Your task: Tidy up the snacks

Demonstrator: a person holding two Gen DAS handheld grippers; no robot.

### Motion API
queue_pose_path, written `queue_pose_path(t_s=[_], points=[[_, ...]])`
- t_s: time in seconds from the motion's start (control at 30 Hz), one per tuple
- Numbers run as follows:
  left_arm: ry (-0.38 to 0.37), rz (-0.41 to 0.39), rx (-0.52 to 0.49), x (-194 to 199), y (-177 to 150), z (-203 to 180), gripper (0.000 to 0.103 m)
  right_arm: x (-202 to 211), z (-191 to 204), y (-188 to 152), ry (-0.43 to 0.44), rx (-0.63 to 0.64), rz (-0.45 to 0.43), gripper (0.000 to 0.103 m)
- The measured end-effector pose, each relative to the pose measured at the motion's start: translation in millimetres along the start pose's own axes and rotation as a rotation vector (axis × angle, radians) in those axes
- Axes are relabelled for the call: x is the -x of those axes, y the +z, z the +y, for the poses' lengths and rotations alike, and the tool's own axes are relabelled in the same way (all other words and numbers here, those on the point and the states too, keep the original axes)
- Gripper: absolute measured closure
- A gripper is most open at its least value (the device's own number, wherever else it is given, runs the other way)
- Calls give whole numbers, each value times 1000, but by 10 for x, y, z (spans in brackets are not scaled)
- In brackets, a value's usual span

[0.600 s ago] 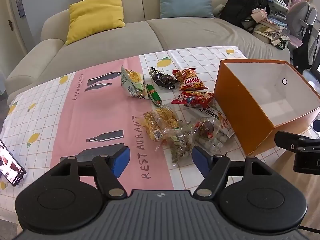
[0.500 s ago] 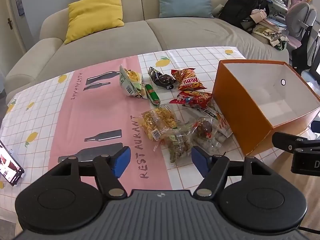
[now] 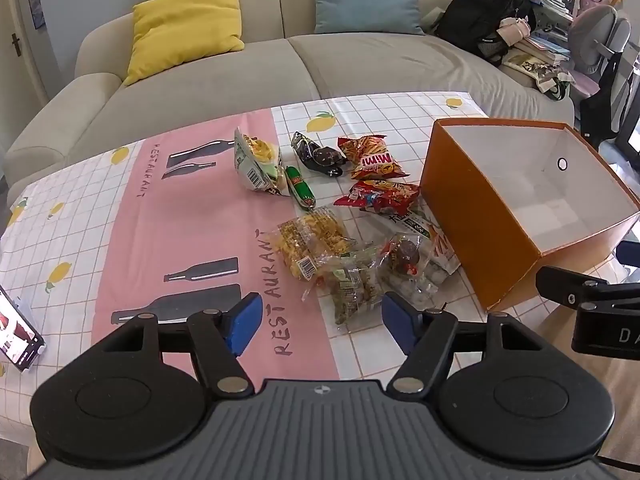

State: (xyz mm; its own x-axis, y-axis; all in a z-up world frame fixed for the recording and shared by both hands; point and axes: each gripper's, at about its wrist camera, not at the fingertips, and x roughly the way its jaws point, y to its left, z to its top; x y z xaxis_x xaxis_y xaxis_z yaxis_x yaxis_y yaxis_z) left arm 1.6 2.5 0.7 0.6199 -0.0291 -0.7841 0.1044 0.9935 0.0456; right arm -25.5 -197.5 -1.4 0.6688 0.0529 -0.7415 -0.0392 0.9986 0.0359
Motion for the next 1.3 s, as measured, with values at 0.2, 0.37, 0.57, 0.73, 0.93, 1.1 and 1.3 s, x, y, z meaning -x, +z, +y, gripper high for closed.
queue_pose_path(t_s=[0.2, 0.37, 0.57, 0.73, 0.93, 1.1, 1.3], points=[[-1, 2, 3, 3, 4, 4, 22, 4, 15, -5, -4, 8, -2, 3], [-5, 4, 4, 7, 4, -6, 22, -1, 8, -11, -8, 10, -4, 3], [-10, 6, 5, 10, -1, -13, 22, -20, -1, -16, -13, 7, -2, 3], [-12, 7, 5, 7, -4, -31, 22, -22, 2, -17, -15, 6, -3, 3], [-16, 7, 7, 10, 4, -25, 22, -26, 14, -23, -17, 11, -5, 3], [-19, 7, 8, 12, 7, -30, 22, -26, 18, -26, -20, 12, -5, 3], [-20, 8, 8, 13, 7, -33, 23, -19, 25, -27, -23, 18, -6, 3]])
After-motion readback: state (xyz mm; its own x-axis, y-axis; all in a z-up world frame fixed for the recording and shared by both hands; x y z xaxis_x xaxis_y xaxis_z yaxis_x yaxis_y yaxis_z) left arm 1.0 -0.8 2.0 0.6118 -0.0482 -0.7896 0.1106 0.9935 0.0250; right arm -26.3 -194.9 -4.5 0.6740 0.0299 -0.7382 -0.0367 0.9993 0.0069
